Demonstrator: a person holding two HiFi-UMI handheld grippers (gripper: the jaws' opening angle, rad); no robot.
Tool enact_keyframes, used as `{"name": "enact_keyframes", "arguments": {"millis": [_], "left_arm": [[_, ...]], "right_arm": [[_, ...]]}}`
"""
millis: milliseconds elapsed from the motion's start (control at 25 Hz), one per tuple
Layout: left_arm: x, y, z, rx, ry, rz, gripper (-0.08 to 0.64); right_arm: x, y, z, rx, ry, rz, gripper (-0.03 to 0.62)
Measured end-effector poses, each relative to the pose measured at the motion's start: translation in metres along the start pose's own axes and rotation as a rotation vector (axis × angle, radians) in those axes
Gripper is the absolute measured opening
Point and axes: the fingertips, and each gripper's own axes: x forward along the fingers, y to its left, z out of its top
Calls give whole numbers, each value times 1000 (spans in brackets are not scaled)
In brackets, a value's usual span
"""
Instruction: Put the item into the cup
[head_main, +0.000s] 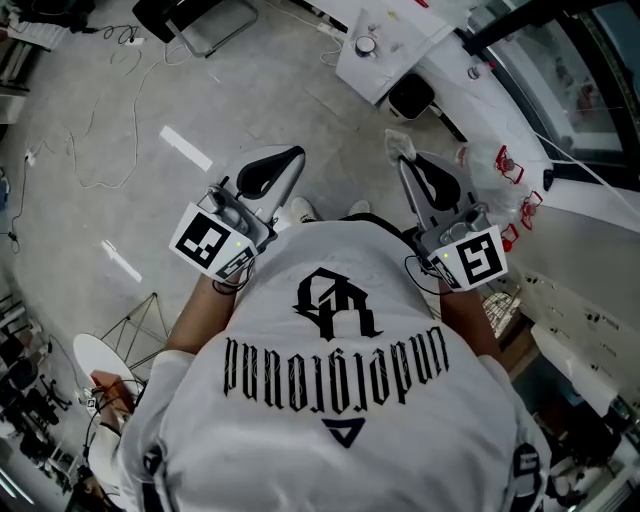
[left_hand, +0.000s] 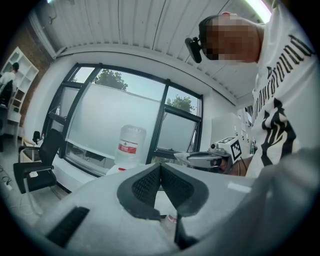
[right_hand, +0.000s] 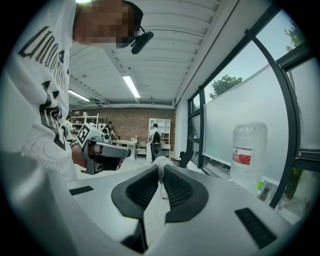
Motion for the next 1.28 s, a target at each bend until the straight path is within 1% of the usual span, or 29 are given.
{"name": "enact_keyframes", "arguments": {"millis": [320,440,560,680,880,1120,1280], "left_arm": [[5,25,-4,-13,10,24,15],[9,33,-5,-17,12,38,15],[15,41,-8,-31,16,58,15],[25,57,-8,-42,25,84,15],[59,83,-5,-62,33,111,15],[116,98,-10,-87,62,98,15],[158,110,-2,-68,66,89,15]], "right_arm": [[20,-16,-9,8,26,9,43],[29,-28,-12,5,28,15,43],[38,-42,-13,23,29,27,43],[49,-57,-14,32,29,40,43],[68,-96,-20,49,46,61,43],[79,-156,-29,52,55,62,43],[83,-194,-34,53,60,53,43]]}}
